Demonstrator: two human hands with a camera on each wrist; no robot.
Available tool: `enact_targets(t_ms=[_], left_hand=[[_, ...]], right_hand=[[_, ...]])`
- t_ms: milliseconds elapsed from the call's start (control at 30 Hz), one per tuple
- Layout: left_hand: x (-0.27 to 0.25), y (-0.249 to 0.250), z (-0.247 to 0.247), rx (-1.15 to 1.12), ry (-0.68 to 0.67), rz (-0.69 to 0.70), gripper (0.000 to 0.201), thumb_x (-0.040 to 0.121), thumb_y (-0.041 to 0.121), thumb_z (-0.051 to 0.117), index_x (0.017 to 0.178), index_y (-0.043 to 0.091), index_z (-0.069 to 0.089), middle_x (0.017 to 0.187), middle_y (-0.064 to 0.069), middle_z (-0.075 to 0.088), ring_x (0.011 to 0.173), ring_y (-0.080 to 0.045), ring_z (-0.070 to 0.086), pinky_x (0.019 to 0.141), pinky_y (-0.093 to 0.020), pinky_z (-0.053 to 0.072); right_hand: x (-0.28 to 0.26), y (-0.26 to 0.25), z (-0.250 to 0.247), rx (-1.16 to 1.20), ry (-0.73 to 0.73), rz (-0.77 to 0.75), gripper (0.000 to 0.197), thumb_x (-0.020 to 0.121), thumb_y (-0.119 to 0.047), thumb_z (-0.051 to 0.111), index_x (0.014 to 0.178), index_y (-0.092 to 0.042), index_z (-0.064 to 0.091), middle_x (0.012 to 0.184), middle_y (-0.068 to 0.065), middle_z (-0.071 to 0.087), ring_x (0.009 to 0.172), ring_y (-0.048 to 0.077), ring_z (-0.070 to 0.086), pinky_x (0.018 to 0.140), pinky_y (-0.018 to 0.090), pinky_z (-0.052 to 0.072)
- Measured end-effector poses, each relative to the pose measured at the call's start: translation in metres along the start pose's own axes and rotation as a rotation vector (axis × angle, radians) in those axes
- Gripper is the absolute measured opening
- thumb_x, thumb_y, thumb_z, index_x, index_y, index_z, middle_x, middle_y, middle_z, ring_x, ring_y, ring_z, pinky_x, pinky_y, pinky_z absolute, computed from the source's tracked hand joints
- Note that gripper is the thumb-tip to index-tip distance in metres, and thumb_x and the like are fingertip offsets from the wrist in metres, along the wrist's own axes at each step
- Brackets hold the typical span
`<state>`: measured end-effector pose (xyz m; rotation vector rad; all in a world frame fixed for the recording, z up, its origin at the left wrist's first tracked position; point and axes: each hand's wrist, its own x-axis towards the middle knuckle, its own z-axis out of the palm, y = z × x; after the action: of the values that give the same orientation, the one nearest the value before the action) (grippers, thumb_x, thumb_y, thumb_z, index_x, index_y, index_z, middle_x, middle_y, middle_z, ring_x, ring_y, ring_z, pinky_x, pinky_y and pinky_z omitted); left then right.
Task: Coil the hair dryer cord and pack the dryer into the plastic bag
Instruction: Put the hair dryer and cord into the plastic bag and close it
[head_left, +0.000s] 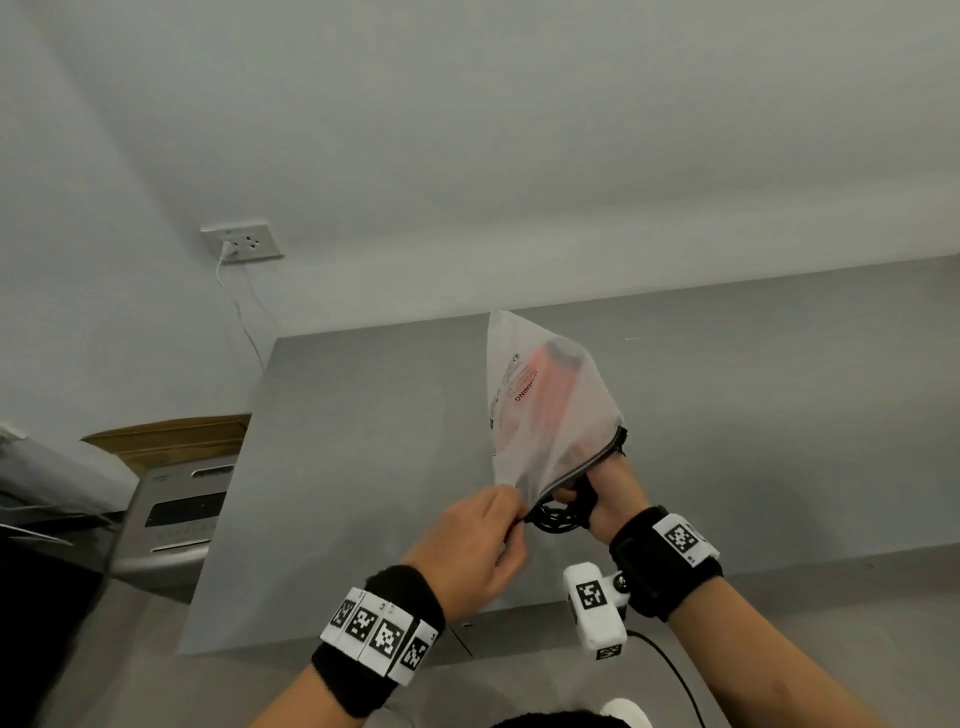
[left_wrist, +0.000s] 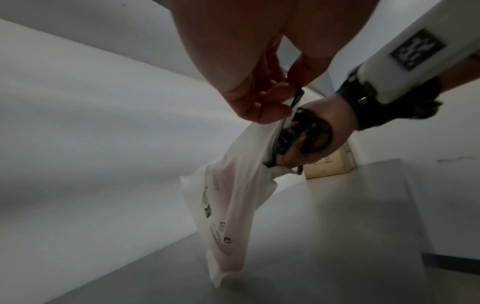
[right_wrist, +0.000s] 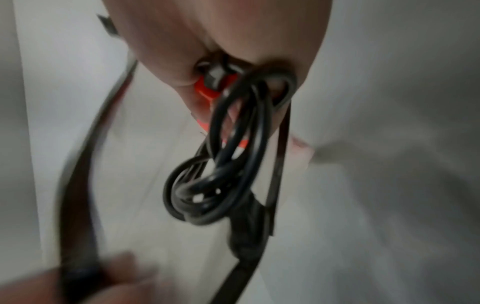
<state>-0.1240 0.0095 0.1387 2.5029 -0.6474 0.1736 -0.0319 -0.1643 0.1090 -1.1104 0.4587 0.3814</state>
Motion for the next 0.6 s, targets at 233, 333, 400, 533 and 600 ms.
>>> enact_targets(t_ms=[233, 333, 400, 533, 600], left_hand=[[0.009, 0.017, 0.01, -0.026, 0.01, -0.07, 0.009, 0.097, 0.024, 0.049, 0.1, 0.016, 0.052, 0.084, 0.005, 0.055, 0.066, -0.014, 0.047, 0.06, -0.028, 0.042], [0.013, 0.004, 0.014, -0.018, 0.001, -0.222, 0.01, 0.102, 0.024, 0.044, 0.105, 0.015, 0.049, 0.086, 0.001, 0.053, 0.068, -0.018, 0.048, 0.061, -0.033, 0.041], [0.012, 0.005, 0.013, -0.024, -0.061, -0.189, 0.009, 0.102, 0.023, 0.043, 0.105, 0.015, 0.047, 0.085, 0.001, 0.051, 0.067, -0.018, 0.046, 0.061, -0.032, 0.037], [0.015, 0.026, -0.001, -0.11, -0.128, 0.013, 0.011, 0.1, 0.024, 0.047, 0.103, 0.015, 0.05, 0.083, 0.005, 0.053, 0.064, -0.013, 0.046, 0.059, -0.028, 0.041], [0.024, 0.027, -0.008, -0.111, -0.11, 0.031, 0.012, 0.1, 0.029, 0.05, 0.104, 0.018, 0.05, 0.082, 0.011, 0.051, 0.064, -0.009, 0.045, 0.059, -0.025, 0.041]], right_hand=[[-0.004, -0.004, -0.003, 0.045, -0.044, -0.092, 0.035, 0.099, -0.025, 0.055, 0.127, -0.005, 0.062, 0.111, 0.021, 0.07, 0.094, 0.033, 0.064, 0.077, 0.042, 0.057], [-0.001, -0.009, 0.0, 0.0, -0.021, -0.146, 0.037, 0.095, -0.012, 0.054, 0.129, 0.003, 0.058, 0.103, 0.028, 0.064, 0.085, 0.034, 0.061, 0.072, 0.043, 0.052], [-0.001, -0.017, 0.007, 0.036, 0.028, -0.172, 0.034, 0.096, -0.016, 0.057, 0.127, -0.001, 0.06, 0.104, 0.026, 0.066, 0.088, 0.033, 0.064, 0.078, 0.045, 0.055], [-0.002, -0.021, 0.0, -0.026, 0.05, -0.161, 0.021, 0.102, -0.022, 0.051, 0.118, -0.013, 0.061, 0.103, 0.009, 0.067, 0.087, 0.022, 0.061, 0.072, 0.036, 0.052], [-0.005, -0.02, -0.001, -0.125, -0.034, -0.173, 0.015, 0.101, -0.016, 0.052, 0.114, -0.014, 0.059, 0.096, 0.008, 0.065, 0.082, 0.022, 0.06, 0.072, 0.036, 0.051]])
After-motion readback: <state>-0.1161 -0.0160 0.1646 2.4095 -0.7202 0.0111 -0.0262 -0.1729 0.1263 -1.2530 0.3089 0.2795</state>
